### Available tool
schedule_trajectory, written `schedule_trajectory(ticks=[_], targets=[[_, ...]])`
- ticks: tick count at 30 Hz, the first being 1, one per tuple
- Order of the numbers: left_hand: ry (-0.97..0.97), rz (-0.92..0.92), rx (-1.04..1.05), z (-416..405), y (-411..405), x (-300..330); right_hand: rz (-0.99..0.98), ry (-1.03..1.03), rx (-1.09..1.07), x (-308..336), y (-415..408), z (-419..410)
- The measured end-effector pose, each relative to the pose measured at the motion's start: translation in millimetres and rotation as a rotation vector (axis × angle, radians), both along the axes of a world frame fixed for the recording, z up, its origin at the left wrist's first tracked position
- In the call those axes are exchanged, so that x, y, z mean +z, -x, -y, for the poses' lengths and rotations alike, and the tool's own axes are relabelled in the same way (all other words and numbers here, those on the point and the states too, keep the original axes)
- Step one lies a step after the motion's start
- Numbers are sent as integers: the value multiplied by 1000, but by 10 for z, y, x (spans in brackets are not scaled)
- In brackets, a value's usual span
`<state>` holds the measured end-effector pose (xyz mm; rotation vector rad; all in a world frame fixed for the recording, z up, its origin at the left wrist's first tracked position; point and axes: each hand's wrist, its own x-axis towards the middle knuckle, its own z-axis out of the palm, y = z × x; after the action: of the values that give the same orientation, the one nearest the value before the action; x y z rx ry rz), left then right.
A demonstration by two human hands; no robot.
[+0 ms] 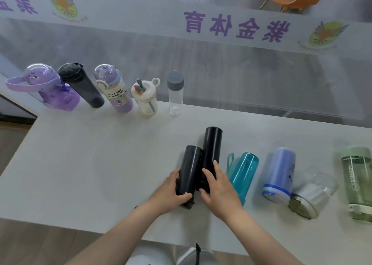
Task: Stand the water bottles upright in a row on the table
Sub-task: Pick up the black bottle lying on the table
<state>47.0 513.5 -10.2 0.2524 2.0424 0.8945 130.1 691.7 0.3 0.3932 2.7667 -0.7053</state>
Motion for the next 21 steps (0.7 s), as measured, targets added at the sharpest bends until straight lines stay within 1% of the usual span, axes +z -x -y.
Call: schedule_trajectory(ticks=[5,9,15,21], targets=[[7,1,90,-105,-51,129,25,-69,27,30,-34,-40],[-36,31,168,-131,-29,264,13,-102,60,34,-1,-59],[-112,114,273,-154,44,424,-65,-76,246,29,101,25],[-91,108,296,-127,183,542,-123,-8,238,16,270,39]])
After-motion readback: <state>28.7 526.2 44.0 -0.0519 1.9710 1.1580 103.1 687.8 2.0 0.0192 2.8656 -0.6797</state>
